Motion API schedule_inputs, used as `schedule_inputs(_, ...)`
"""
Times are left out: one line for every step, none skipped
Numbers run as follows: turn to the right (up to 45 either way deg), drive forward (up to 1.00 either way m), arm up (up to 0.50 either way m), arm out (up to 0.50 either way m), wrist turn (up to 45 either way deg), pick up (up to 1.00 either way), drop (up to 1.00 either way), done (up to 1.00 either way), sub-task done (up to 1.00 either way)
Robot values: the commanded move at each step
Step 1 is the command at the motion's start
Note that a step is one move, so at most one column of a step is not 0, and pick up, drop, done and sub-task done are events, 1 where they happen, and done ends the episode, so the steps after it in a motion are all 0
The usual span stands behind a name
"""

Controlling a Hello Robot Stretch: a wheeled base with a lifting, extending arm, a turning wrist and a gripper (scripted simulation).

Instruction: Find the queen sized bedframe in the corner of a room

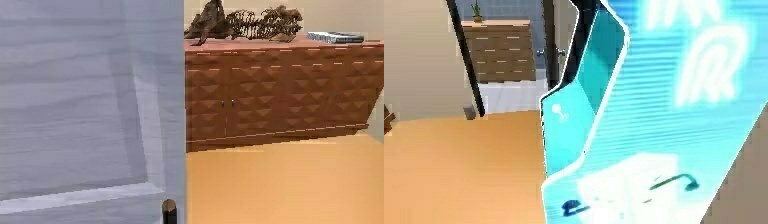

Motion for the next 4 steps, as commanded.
schedule_inputs(33.0,0.0,0.0,0.0,0.0,0.0,0.0,0.0,0.0)
schedule_inputs(0.0,0.4,0.0,0.0,0.0,0.0,0.0,0.0,0.0)
schedule_inputs(-45.0,0.0,0.0,0.0,0.0,0.0,0.0,0.0,0.0)
schedule_inputs(-12.0,0.0,0.0,0.0,0.0,0.0,0.0,0.0,0.0)
